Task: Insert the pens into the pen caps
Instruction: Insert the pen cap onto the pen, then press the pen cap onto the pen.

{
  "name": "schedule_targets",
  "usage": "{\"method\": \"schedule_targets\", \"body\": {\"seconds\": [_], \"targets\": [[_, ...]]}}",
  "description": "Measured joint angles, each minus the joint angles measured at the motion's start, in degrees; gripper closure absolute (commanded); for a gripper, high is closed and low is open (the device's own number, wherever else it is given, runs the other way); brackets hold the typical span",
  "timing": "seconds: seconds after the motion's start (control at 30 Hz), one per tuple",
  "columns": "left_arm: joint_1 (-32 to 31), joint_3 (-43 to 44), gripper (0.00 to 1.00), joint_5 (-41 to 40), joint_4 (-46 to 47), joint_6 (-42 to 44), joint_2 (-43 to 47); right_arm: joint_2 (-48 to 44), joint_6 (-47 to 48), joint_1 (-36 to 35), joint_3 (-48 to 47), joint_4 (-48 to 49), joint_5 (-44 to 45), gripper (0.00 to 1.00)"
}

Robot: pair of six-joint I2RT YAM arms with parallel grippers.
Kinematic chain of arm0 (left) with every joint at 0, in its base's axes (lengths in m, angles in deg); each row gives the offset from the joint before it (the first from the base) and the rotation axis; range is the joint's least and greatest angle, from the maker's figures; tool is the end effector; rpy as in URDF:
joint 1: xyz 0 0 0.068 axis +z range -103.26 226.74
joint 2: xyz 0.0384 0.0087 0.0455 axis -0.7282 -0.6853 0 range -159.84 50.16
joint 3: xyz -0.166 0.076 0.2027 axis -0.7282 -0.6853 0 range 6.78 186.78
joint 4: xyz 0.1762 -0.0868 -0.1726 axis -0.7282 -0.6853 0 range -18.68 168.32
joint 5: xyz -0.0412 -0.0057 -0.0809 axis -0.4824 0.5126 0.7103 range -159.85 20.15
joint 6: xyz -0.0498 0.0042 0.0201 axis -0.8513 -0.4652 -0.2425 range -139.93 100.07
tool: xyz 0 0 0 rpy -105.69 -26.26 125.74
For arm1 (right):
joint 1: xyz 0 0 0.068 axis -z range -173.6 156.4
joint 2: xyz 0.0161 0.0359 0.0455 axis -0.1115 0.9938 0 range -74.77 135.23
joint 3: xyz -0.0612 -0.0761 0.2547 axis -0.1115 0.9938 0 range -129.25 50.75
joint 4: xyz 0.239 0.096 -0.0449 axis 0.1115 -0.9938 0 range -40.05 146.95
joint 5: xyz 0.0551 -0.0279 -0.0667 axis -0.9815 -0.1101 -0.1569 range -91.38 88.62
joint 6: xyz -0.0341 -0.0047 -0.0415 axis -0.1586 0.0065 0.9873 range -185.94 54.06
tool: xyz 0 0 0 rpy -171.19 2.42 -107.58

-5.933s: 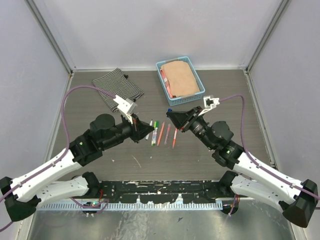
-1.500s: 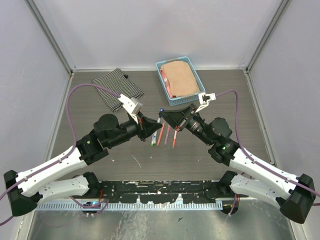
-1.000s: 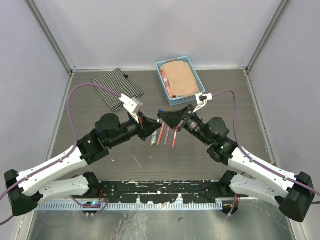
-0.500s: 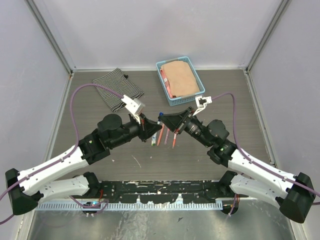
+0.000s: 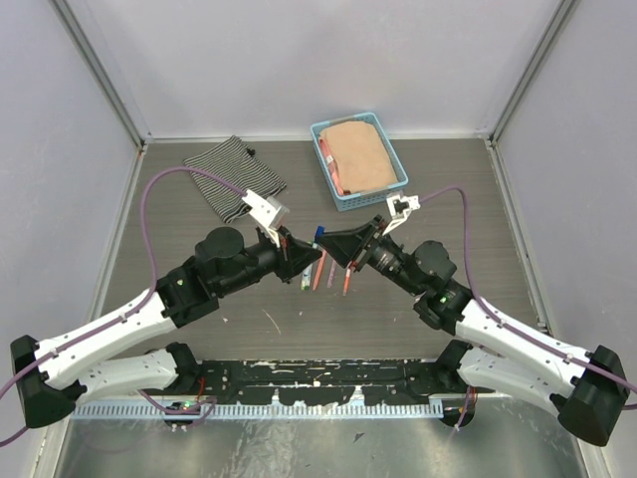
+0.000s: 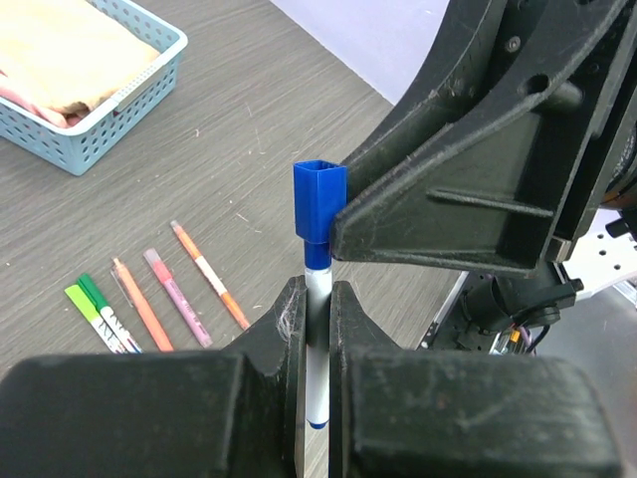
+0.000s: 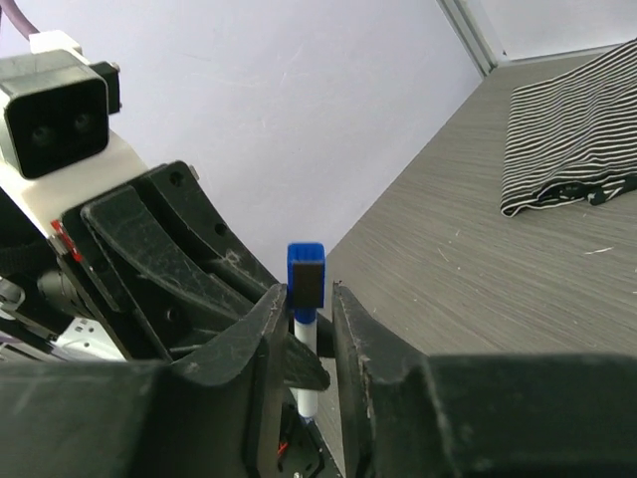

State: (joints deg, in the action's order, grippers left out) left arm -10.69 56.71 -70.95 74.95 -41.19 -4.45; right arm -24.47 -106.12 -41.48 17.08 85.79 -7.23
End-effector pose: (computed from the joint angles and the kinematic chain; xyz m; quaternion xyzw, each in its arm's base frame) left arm 0.1216 -0.1890 0.3533 0.2284 0.7196 -0.4101 0.5117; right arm 0.1384 0.1584 0.3272 -0.0817 0.6230 0.5633 0.5366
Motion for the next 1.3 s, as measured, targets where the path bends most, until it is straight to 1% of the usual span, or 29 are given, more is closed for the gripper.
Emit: {"method": "schedule_targets", "body": {"seconds": [0.1, 0.23, 0.47, 0.57, 0.73, 0.9, 1.03, 1.3], "targets": [[0.0, 0.0, 1.00, -0.5, 0.3, 0.0, 0.0, -0.7, 0.9, 0.0, 0.0, -2.0, -0.3, 0.59], [0.0, 0.2, 1.00, -1.2, 1.0, 0.0, 0.1, -1.6, 1.3, 0.0, 0.0, -4.7, -0.2, 0.51], [0.0, 0.2, 1.00, -1.5, 1.9, 0.0, 0.2, -5.1, 3.1, 0.1, -0.8, -10.5, 1.3, 0.30], [0.1, 0.2, 1.00, -1.5, 2.0, 0.1, 0.3, -6.8, 4.0, 0.1, -2.5, -13.7, 3.1, 0.26], [0.1, 0.2, 1.00, -1.1, 2.1, 0.2, 0.3, -6.7, 4.0, 0.1, -9.2, -19.3, 7.2, 0.25], [0.1, 0.2, 1.00, -0.1, 2.3, 0.2, 0.3, -2.4, 3.6, 0.1, -17.6, -24.5, 10.2, 0.28], [0.1, 0.2, 1.00, 0.5, 2.3, 0.2, 0.3, 1.4, 3.2, 0.1, -20.7, -26.6, 10.2, 0.36], [0.1, 0.2, 1.00, 1.2, 2.7, 0.3, 0.3, 4.5, 2.8, 0.1, -21.1, -27.8, 6.7, 0.48]]}}
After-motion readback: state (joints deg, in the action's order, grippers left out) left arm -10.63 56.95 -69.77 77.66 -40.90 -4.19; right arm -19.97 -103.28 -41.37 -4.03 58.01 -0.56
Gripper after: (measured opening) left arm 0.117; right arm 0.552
